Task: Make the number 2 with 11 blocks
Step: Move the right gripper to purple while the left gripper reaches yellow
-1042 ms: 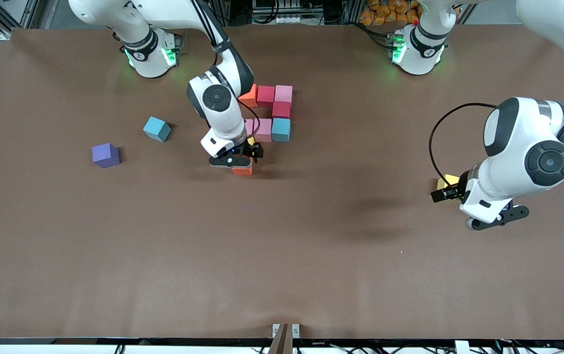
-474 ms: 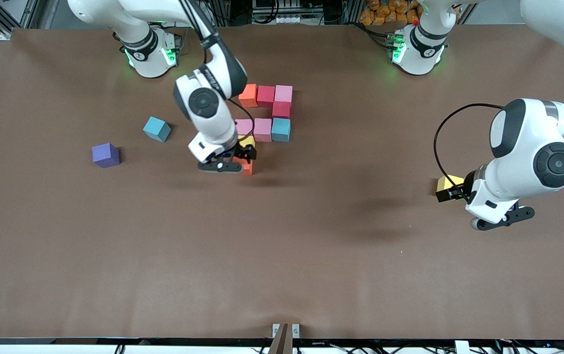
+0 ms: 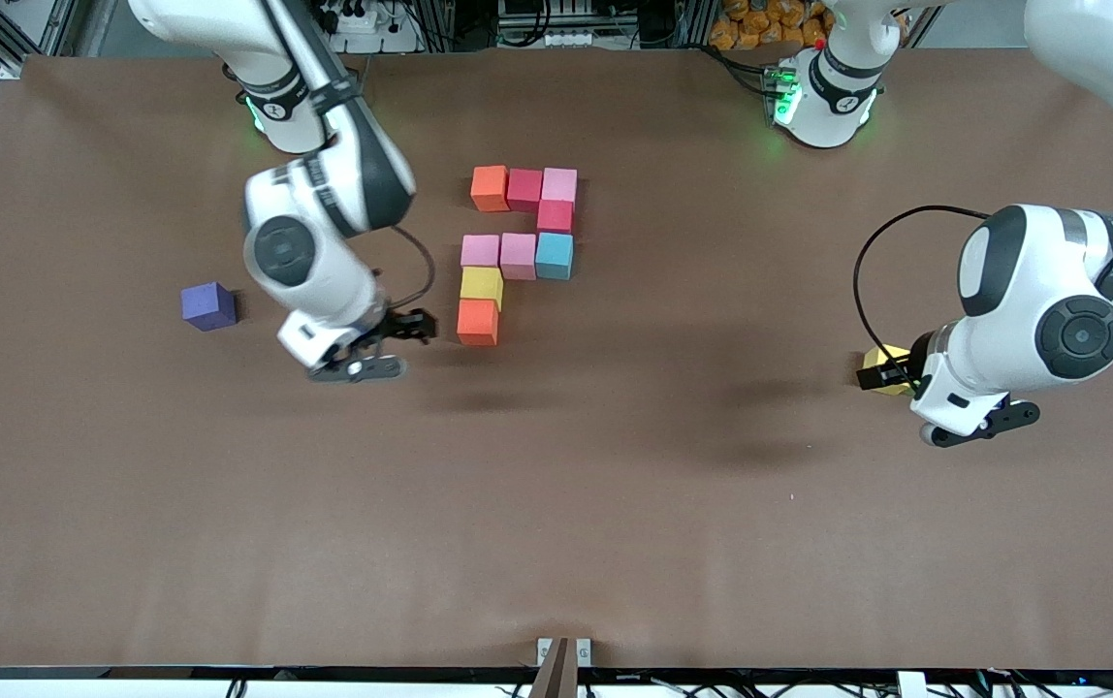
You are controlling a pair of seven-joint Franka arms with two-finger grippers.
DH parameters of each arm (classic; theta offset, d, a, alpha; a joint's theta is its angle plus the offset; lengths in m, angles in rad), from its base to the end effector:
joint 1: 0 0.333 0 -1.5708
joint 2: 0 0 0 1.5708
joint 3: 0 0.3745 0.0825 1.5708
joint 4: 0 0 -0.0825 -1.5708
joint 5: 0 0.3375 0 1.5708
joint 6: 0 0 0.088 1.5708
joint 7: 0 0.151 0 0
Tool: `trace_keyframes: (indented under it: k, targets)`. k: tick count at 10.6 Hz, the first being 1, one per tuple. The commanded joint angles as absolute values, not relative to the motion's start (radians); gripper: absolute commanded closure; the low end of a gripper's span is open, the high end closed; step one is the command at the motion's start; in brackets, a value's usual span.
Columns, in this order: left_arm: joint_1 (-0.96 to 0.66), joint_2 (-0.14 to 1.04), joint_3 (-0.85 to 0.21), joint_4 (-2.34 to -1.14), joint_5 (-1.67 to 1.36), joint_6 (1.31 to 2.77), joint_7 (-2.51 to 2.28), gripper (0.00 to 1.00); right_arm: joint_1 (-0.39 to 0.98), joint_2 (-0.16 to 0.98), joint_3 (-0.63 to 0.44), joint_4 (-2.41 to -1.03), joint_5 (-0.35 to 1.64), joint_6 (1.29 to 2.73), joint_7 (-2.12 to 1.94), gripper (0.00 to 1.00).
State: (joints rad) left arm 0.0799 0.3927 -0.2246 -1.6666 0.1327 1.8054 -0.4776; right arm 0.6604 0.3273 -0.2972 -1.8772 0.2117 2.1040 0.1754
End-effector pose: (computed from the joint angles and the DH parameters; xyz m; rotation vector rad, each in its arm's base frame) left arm 0.6014 -0.0549 0.3983 -2.9812 -0.4389 0.3322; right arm 0.5423 0.2392 0.3763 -3.0770 -0.1282 0.1554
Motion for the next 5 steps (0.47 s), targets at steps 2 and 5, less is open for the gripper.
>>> trace_keyframes:
  k: [2,5]
  targets:
    - [0.080,0.357,-0.236,-1.718,0.115,1.819,-0.630,0.00,0.470,0.310,-0.195,-1.829,0.169,2.027,0.007,0.00]
    - [0.080,0.364,-0.236,-1.713,0.115,1.810,-0.649,0.00,0.336,0.279,-0.163,-1.783,0.156,1.909,-0.107,0.00]
